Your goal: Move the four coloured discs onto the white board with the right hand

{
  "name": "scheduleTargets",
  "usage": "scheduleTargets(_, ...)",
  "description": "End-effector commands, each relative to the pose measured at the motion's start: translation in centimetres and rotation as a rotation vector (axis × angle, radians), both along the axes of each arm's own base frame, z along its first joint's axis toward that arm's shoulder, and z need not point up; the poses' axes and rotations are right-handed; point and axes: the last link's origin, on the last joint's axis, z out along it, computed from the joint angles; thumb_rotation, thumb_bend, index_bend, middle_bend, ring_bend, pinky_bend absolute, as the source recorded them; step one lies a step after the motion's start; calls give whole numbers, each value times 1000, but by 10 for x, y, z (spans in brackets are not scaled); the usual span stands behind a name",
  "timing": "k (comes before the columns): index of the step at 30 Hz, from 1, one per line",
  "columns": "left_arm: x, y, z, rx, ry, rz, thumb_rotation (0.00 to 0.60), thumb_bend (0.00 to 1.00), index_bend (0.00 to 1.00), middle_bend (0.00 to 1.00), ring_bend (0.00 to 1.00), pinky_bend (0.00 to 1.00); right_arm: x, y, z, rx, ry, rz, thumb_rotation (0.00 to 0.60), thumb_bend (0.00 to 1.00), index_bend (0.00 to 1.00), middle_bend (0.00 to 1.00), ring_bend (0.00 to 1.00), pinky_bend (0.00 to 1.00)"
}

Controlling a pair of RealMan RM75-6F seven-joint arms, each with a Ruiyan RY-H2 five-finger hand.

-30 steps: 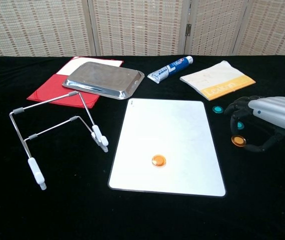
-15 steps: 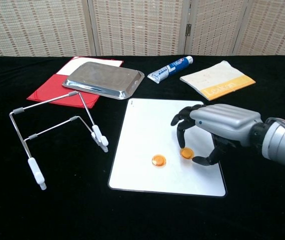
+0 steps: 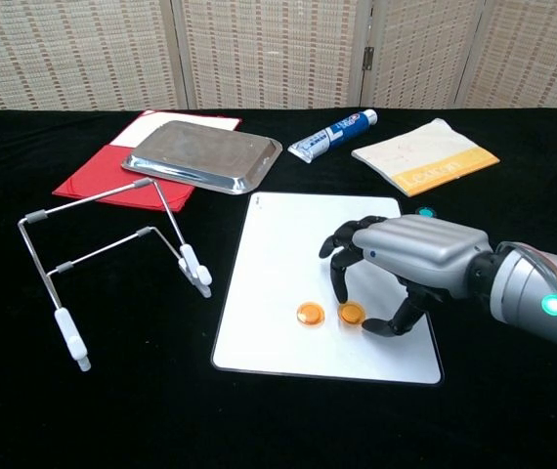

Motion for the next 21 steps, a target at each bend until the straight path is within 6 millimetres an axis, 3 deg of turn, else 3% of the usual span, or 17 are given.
scheduleTargets(1, 0, 0, 0, 1, -1, 1, 600, 141, 70, 0, 51, 0, 0, 0, 0, -1, 1, 3, 600, 388, 431, 161, 0, 0)
scheduleTargets(5, -1, -1, 0, 0, -1, 3, 600, 142, 70, 0, 51, 0, 0, 0, 1, -3, -9, 4, 600, 388, 347, 159, 0, 0)
scheduleTargets(10, -2, -1, 0, 2, -3, 3, 600, 141, 70, 0, 51, 0, -7, -5, 15, -60, -18, -10, 600, 388, 326, 159, 0, 0)
scheduleTargets(21, 2, 2, -2, -5, -2, -11, 600, 142, 70, 0, 51, 0, -72, -32, 78, -251, -7, -203, 600, 388, 383, 163, 0, 0)
